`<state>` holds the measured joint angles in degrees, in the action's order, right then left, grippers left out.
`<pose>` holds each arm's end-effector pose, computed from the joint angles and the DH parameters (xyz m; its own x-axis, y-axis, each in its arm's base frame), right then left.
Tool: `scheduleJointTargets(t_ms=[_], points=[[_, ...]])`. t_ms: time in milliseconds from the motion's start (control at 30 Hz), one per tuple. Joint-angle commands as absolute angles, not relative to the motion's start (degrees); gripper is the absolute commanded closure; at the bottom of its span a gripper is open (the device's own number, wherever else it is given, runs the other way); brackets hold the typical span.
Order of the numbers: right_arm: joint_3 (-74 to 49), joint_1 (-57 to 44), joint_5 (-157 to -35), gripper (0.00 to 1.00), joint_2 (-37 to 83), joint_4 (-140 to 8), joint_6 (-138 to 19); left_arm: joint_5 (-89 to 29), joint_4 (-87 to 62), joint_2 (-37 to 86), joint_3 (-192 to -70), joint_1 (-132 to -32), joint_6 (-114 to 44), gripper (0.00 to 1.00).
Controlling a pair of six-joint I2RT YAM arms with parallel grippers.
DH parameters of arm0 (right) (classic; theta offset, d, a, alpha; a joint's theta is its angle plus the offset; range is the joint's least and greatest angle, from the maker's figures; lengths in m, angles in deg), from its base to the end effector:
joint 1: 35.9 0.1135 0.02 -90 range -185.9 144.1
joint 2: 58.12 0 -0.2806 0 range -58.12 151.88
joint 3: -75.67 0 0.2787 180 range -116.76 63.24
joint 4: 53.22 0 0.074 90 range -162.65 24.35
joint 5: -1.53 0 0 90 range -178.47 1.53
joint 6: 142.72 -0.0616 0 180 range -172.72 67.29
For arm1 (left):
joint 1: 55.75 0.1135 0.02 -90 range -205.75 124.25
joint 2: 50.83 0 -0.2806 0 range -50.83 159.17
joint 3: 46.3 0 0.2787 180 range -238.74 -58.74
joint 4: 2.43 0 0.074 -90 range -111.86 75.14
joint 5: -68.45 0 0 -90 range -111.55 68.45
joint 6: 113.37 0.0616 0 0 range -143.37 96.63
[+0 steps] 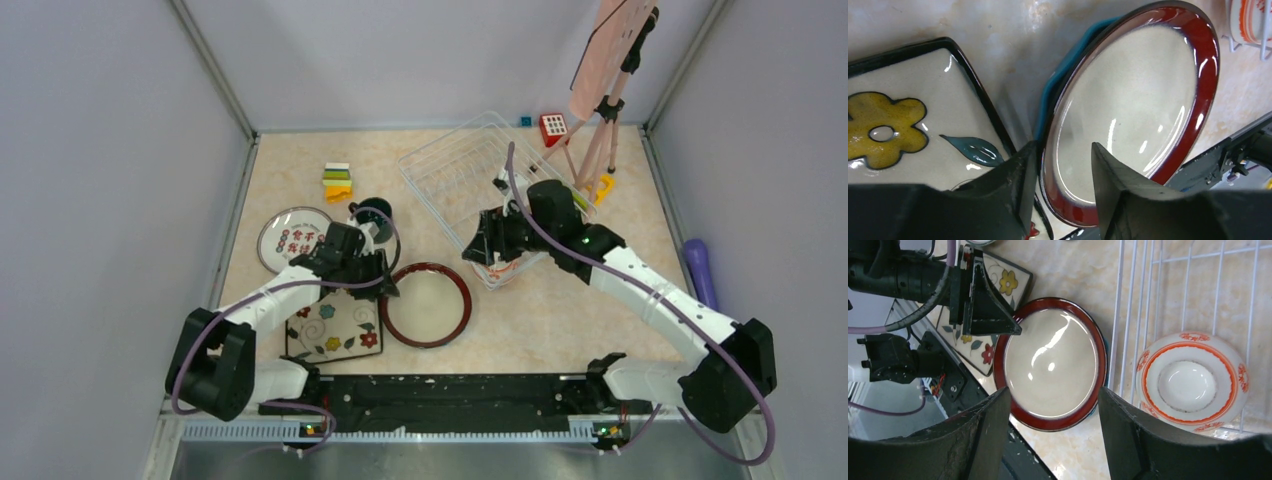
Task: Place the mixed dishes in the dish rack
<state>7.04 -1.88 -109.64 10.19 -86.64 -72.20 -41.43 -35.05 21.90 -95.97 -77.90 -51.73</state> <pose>0.2404 0.1891 0.3040 -0.6843 -0.0867 -0.7240 -0.5773 0.6710 0.4653 0.2399 -0.1203 0.1633 -0.9259 -0.1054 -0.3627 0.1049 0.8508 -0.5150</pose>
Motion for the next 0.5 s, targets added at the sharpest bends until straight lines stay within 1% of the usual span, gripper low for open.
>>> scheduleJointTargets(t_ms=[0,67,100,233,267,467], points=[[8.0,-1.3,-112.9,0.36,8.5,-85.8,-71.2,-45.5,-32.8,22.5,-94.8,-77.9,-51.0,0.54],[8.3,-1.3,-113.5,0.36,8.6,-85.4,-71.4,-45.0,-32.6,23.6,-94.9,-77.9,-51.0,0.58],[8.3,-1.3,-113.9,0.36,8.7,-85.2,-71.6,-44.5,-32.8,24.1,-95.2,-77.9,-51.0,0.63],[8.3,-1.3,-114.3,0.36,9.0,-84.3,-72.5,-42.1,-33.7,24.3,-96.2,-77.8,-50.6,0.98],[8.2,-1.3,-114.3,0.37,9.4,-84.3,-72.6,-41.8,-33.9,23.8,-96.4,-77.9,-50.4,1.0],[6.5,0.7,-112.5,0.37,12.3,-86.5,-71.6,-38.6,-36.6,16.8,-98.1,-77.9,-50.1,1.0]])
